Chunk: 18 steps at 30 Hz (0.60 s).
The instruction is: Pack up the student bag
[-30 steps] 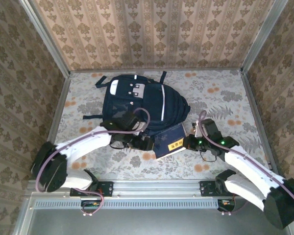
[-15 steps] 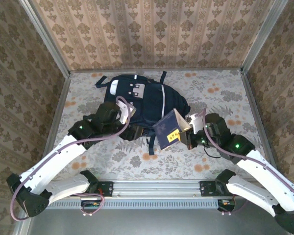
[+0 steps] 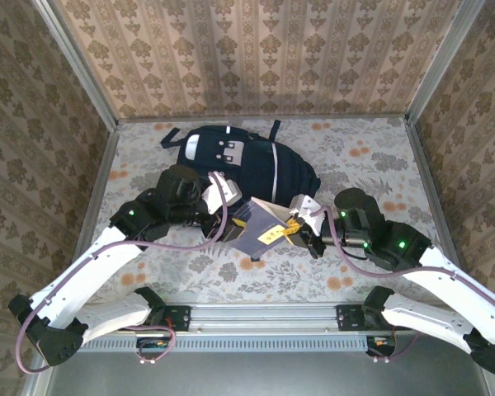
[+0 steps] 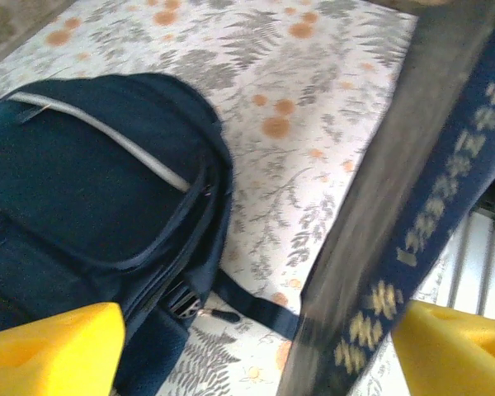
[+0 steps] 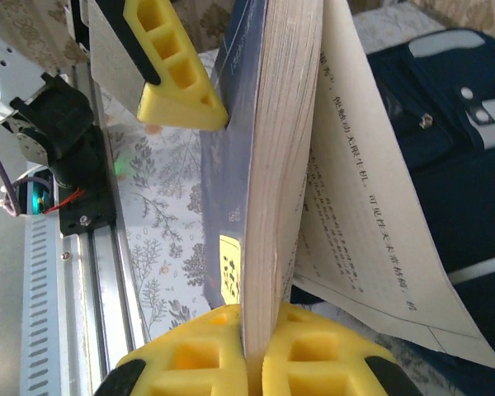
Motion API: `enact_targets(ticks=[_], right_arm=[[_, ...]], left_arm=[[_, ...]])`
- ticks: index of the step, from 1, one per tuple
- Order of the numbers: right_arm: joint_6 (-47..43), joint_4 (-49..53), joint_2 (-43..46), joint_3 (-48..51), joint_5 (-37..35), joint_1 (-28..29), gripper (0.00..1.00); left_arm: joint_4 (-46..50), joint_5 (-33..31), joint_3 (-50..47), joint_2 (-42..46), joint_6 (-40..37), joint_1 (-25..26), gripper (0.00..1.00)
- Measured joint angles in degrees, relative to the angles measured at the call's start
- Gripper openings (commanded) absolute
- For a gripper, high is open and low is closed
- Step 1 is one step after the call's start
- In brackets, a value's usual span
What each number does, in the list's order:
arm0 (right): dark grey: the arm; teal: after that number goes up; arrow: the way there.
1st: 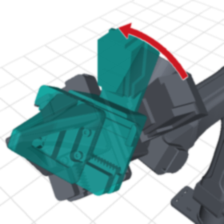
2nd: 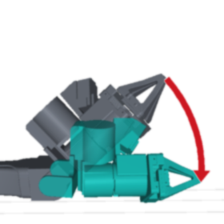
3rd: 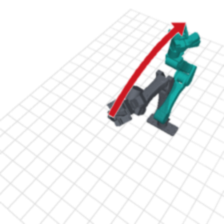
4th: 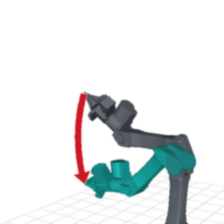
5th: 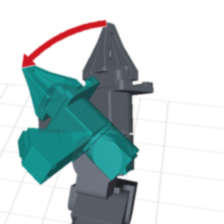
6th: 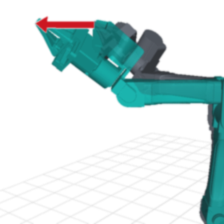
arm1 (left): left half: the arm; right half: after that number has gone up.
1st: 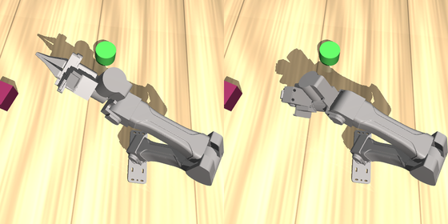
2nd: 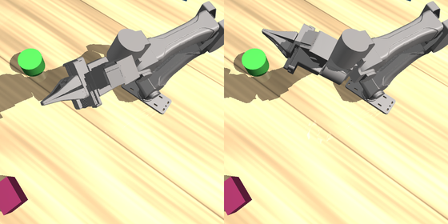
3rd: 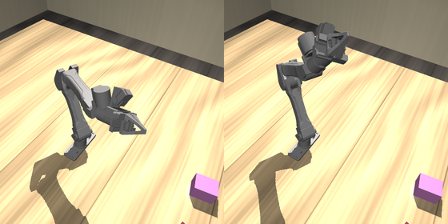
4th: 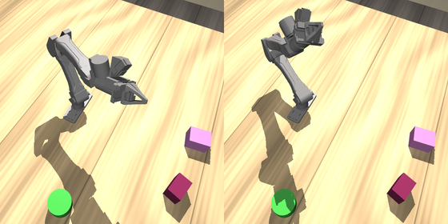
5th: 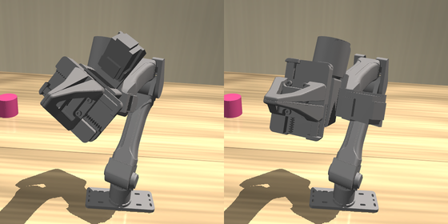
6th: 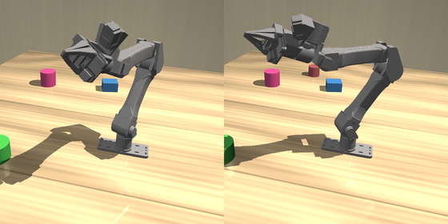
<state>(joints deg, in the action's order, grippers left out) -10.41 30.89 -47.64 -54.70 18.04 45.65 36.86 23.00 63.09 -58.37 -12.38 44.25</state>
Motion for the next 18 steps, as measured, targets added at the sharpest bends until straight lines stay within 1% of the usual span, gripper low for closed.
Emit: enact_targets(ticks=[5, 7, 9, 13, 14, 16, 17, 18], right_arm=[[-3.0, -0.7, -0.2, 0.0, 0.4, 0.2, 0.0], [-4.0, -0.7, -0.2, 0.0, 0.4, 0.2, 0.0], [-5.0, -0.7, -0.2, 0.0, 0.4, 0.2, 0.0], [-6.2, -0.7, -0.3, 0.0, 0.4, 0.3, 0.0], [-6.3, -0.5, -0.3, 0.0, 0.3, 0.3, 0.0], [-6.4, 0.2, -0.3, 0.0, -0.1, 0.3, 0.0], [-6.3, 0.2, -0.3, 0.0, -0.7, 0.3, 0.11], [-6.1, 0.1, -0.3, 0.0, -1.6, 0.3, 0.27]], left_arm=[[0.5, 5.5, 0.0, 0.0, -3.2, 0.0, 0.61], [0.9, 7.7, 0.0, 0.0, -4.2, 0.0, 0.52], [1.2, 10.3, 0.0, 0.0, -5.2, 0.0, 0.39], [2.8, 14.4, 1.8, -2.1, -6.9, 0.3, 0.04], [3.7, 14.8, 2.6, -3.0, -7.2, 0.3, 0.0], [4.5, 15.0, 3.3, -4.1, -7.8, 0.3, 0.0], [4.5, 15.0, 3.4, -4.3, -8.0, 0.3, 0.0], [4.5, 15.1, 3.4, -4.2, -8.0, 0.3, 0.0]])
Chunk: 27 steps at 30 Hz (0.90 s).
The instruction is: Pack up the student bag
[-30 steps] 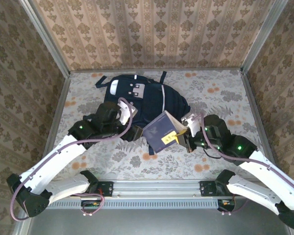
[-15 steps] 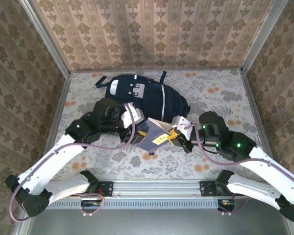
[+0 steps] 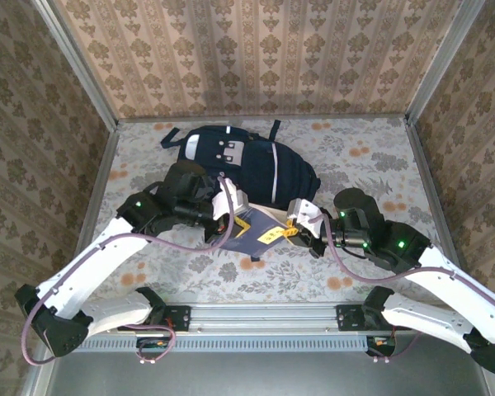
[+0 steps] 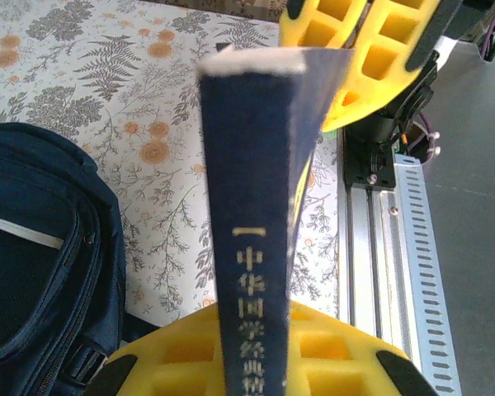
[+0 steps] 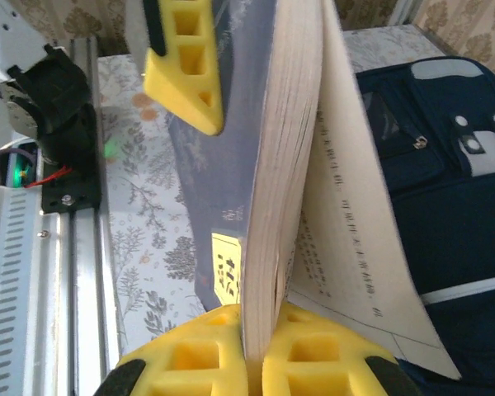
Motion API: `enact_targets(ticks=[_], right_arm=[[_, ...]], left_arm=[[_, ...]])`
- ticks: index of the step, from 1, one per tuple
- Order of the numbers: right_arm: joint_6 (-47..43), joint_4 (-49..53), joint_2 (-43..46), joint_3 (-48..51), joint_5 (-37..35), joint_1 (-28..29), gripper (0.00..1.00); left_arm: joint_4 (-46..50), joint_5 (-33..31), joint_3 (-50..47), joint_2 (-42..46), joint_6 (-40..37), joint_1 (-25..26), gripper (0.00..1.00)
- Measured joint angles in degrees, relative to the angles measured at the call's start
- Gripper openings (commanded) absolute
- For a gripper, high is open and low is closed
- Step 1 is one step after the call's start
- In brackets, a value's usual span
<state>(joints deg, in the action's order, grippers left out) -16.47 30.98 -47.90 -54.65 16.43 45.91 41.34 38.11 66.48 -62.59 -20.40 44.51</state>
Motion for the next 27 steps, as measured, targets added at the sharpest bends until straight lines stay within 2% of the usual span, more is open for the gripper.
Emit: enact_targets(ticks=[1, 2, 5, 9, 13, 18, 27], right_arm=[[0.3, -0.7, 0.0, 0.2, -1.4, 0.0, 0.4], [0.4, -2.2, 0.2, 0.6, -2.9, 0.0, 0.48], [1.8, -7.5, 2.2, 3.9, -8.5, 0.1, 0.61], [6.8, -14.7, 5.5, 9.7, -14.4, 0.0, 0.67], [15.4, -24.7, 6.0, 14.8, -14.3, -0.3, 0.74], [30.2, -41.5, 3.5, 21.7, -12.1, -0.9, 0.79], [54.8, -69.9, -4.7, 26.9, -11.7, -1.3, 0.92]], left_arm=[[-0.3, 0.2, 0.0, 0.3, 0.0, -0.1, 0.0], [-0.7, 0.5, -0.2, 0.6, 0.2, -0.5, 0.0], [-4.6, 2.1, -2.9, 4.2, 1.8, -2.4, 0.0], [-14.9, 1.9, -9.5, 12.5, 7.3, -4.5, 0.0], [-30.1, -1.5, -16.6, 17.5, 18.1, -4.5, 0.0], [-48.2, -8.1, -21.7, 17.6, 34.3, -4.5, 0.0], [-69.6, -19.1, -25.4, 17.9, 53.9, -4.4, 0.0]])
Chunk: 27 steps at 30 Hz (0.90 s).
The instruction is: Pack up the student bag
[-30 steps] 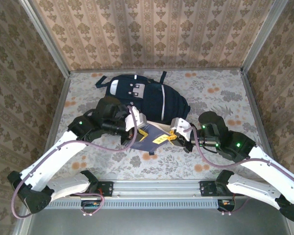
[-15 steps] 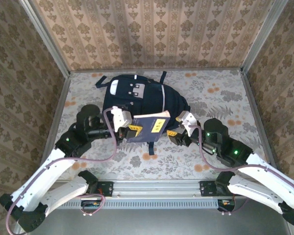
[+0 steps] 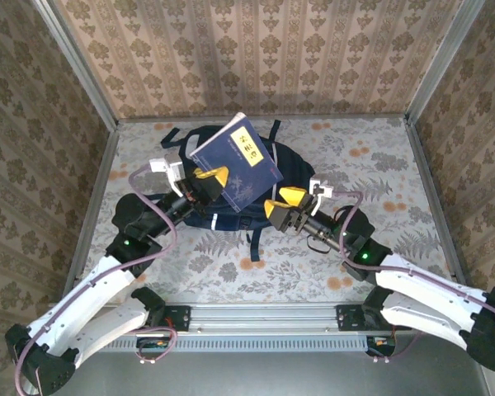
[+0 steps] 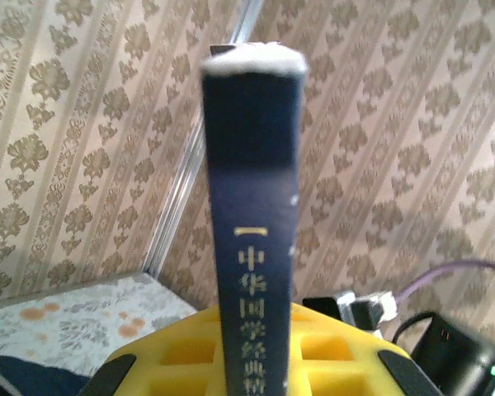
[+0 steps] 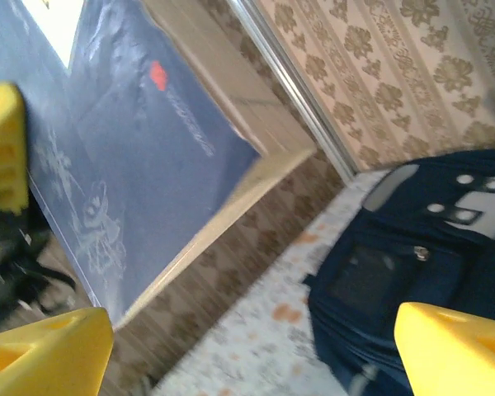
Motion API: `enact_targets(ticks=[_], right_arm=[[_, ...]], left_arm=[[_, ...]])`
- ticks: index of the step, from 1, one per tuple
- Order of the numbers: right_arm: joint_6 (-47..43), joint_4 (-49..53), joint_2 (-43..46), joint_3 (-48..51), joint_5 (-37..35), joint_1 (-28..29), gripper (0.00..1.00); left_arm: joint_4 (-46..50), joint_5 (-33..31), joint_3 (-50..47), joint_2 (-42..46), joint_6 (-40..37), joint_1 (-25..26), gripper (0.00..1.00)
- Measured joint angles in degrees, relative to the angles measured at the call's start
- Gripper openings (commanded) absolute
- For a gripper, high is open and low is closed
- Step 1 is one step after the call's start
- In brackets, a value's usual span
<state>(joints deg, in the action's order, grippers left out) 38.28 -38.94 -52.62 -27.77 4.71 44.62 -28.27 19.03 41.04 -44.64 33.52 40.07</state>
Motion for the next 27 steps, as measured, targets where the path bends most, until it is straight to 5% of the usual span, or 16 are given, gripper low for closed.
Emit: enact_targets(ticks=[10, 27], right_arm=[[20.7, -20.9, -12.5, -2.8, 2.3, -0.2, 0.89], [26.9, -31.0, -16.4, -7.9, 3.0, 0.0, 0.38]], left_arm=[[-5.5, -4.3, 0.0, -1.8, 11.2, 0.0, 0.0], [-10.2, -8.0, -0.8, -4.2, 18.6, 0.7, 0.0]])
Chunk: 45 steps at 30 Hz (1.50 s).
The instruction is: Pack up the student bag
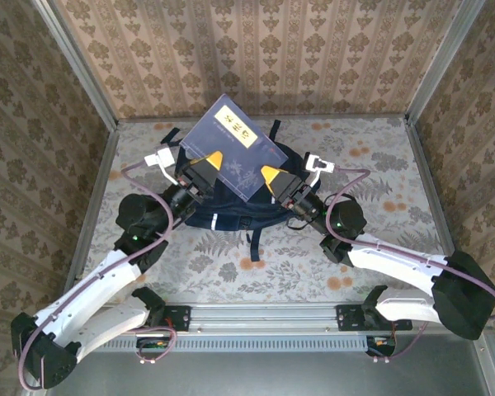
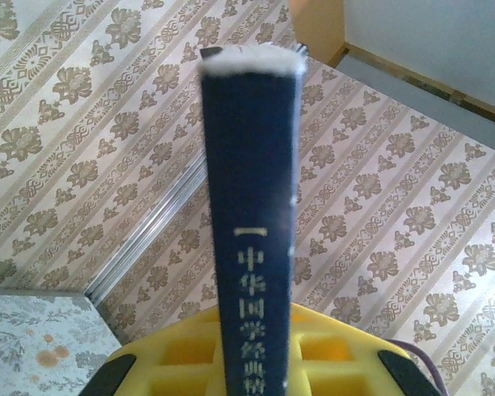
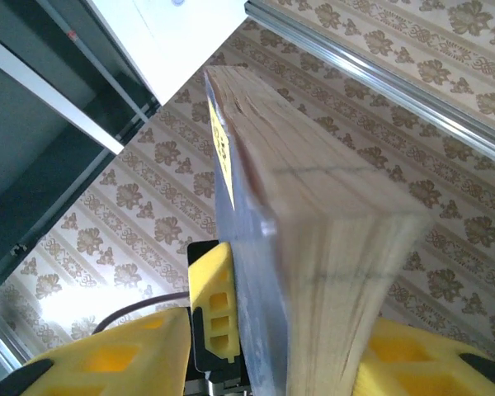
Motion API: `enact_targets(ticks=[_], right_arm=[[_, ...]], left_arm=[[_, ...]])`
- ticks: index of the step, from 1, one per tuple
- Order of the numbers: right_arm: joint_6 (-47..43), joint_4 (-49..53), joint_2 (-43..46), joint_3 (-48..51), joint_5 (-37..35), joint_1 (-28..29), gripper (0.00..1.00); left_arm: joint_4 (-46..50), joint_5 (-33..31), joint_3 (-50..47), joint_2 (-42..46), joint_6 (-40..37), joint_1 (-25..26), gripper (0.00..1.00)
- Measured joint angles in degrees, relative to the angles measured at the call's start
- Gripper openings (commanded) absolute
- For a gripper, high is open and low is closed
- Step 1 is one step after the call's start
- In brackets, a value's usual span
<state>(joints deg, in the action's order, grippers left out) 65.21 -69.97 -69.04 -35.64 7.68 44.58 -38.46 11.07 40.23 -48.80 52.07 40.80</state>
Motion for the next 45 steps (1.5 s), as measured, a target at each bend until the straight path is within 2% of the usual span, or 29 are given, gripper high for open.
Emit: enact_targets(ticks=[2, 6, 11, 14, 16, 18, 21, 23, 25, 30, 34, 39, 45], right_arm=[[0.2, -0.2, -0.3, 0.0, -0.4, 0.2, 0.31], [0.4, -0.2, -1.2, 0.0, -1.5, 0.3, 0.25], [-0.3, 0.0, -1.5, 0.0, -2.4, 0.4, 0.07], [-1.8, 2.1, -0.8, 0.1, -3.4, 0.5, 0.0], [-3.8, 6.2, 1.7, 1.0, -5.0, 0.6, 0.0], [-6.8, 13.3, 6.1, 1.6, -7.3, 0.7, 0.0], [-12.2, 29.4, 14.6, 1.0, -12.9, 0.7, 0.0], [-16.0, 40.8, 18.9, -0.7, -17.4, 0.7, 0.0], [-19.7, 50.8, 22.4, -1.2, -22.6, 0.6, 0.0], [-23.2, 68.1, 32.0, 4.2, -33.0, -0.3, 0.0], [-23.7, 79.3, 39.3, 7.6, -37.3, -2.3, 0.0], [-26.0, 86.1, 45.5, 8.5, -40.4, -2.5, 0.0], [-28.0, 87.6, 49.5, 10.0, -41.6, -2.7, 0.0]], left_arm=[[-1.1, -0.3, -0.6, -0.7, 1.0, 0.1, 0.0], [-2.0, -1.1, -1.6, -1.6, 2.7, 0.1, 0.0], [-2.6, -2.2, -2.2, -1.7, 4.6, 0.4, 0.0], [-1.7, -2.9, -2.3, -1.7, 5.2, 0.4, 0.27], [0.9, -3.7, -2.3, -1.6, 4.9, 0.3, 0.44], [5.0, -4.5, -2.3, -0.9, 3.7, -0.4, 0.5], [14.8, -4.9, -1.3, -0.4, 1.1, -2.6, 0.56], [21.9, -4.5, 1.1, -2.1, -1.0, -4.8, 0.6], [30.2, -3.6, 5.9, -6.4, -3.7, -6.9, 0.68], [46.0, -0.8, 21.3, -23.7, -10.4, -8.6, 0.72], [55.4, 2.0, 32.9, -38.6, -14.6, -8.6, 0.72], [63.2, 5.9, 44.2, -53.9, -18.2, -7.8, 0.68], [66.6, 9.0, 51.4, -62.1, -20.6, -5.4, 0.6]])
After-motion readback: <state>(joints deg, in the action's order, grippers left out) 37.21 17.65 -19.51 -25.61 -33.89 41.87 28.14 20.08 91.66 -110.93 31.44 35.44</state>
